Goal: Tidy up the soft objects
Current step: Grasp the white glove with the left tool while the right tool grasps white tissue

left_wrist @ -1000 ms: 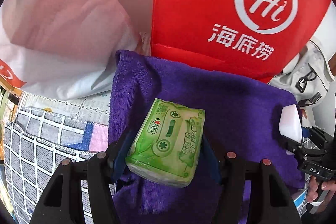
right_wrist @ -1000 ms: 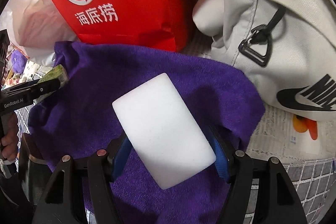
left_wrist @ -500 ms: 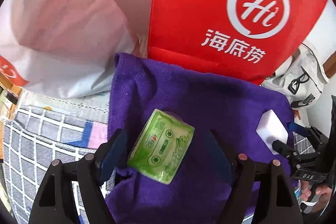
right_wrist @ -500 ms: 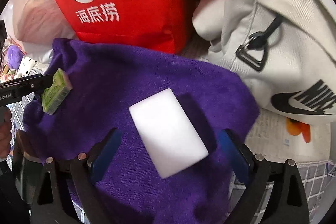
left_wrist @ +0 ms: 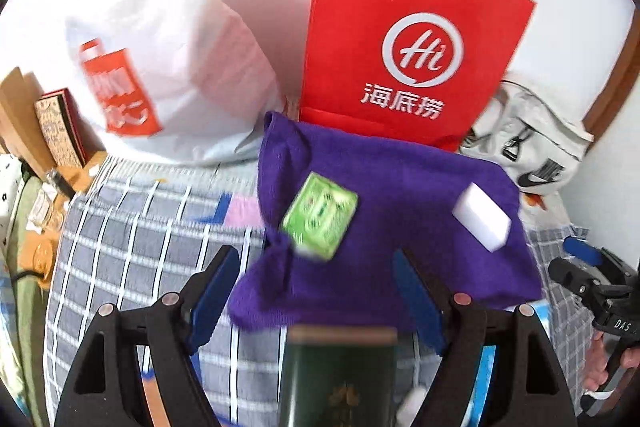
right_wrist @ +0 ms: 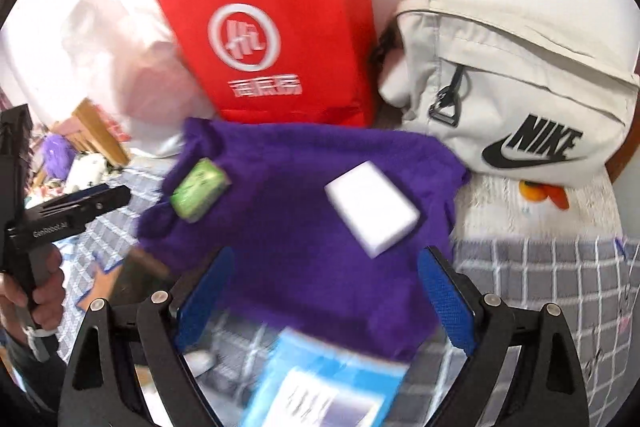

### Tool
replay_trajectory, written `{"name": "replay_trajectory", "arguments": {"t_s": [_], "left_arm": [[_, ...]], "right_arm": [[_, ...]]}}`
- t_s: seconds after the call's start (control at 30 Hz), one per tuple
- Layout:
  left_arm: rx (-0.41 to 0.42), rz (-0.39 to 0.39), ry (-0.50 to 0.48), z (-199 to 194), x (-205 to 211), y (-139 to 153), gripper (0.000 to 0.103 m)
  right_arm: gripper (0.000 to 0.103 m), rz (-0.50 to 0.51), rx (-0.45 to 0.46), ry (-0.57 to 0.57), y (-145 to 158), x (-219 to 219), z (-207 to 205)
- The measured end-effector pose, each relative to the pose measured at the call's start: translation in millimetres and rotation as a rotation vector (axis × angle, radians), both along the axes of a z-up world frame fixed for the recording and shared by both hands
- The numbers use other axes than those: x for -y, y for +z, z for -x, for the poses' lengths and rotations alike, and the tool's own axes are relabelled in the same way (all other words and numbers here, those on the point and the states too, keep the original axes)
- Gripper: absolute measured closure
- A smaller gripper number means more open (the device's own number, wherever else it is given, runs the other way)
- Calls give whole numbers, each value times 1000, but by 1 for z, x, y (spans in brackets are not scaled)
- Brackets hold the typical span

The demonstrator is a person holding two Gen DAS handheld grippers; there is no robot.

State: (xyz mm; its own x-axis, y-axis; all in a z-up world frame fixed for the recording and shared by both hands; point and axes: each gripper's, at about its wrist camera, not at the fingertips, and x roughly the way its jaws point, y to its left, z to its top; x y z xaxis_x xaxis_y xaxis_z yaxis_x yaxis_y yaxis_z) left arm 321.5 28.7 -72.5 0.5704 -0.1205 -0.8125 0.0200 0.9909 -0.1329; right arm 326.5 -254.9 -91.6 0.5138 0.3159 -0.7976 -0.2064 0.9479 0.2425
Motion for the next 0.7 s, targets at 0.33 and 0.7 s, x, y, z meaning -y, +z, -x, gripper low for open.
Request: {"name": "replay_trajectory", "arguments": {"t_s": [0.33,0.7], "left_arm": [[13,-6,17,79,-23,2,25],[2,26,-8,135,-24,-18,25]], "right_arm": [[25,-5,7,85,7,-39,89],[34,1,-51,195,-18,-77,173]]}}
